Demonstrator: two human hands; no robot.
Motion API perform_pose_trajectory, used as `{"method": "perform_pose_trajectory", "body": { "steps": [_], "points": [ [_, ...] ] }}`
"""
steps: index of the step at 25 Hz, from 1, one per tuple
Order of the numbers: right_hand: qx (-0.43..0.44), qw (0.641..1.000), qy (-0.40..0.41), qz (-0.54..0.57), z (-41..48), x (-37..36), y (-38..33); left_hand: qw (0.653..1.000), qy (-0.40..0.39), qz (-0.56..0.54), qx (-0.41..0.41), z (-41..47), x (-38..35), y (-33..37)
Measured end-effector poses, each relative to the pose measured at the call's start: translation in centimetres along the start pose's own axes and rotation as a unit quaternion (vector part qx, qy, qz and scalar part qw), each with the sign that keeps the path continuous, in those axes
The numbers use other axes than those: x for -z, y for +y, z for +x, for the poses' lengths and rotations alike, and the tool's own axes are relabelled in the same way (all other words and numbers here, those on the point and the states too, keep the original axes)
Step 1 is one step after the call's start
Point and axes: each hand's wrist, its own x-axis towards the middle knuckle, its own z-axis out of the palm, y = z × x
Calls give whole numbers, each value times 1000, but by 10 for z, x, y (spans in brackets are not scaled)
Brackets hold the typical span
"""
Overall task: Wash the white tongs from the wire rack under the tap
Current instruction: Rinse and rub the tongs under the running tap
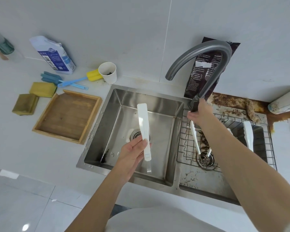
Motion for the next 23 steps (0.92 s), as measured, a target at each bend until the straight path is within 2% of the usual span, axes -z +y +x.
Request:
{"method": "perform_pose_trajectory", "body": {
  "steps": [6,12,15,21,23],
  "points": [
    [16,999,24,-36,7,-3,0,999,23,-20,15,5,0,2],
    [30,999,25,-15,14,4,8,998,34,-39,31,16,-9,-3],
    [12,999,8,33,17,5,13,998,35,-42,28,20,-11,-5],
    [52,999,10,5,23,6,21,998,43,-36,32,21,-13,-8],
    [40,999,4,23,20,8,24,998,51,-33,31,21,-14,-8]
  ]
}}
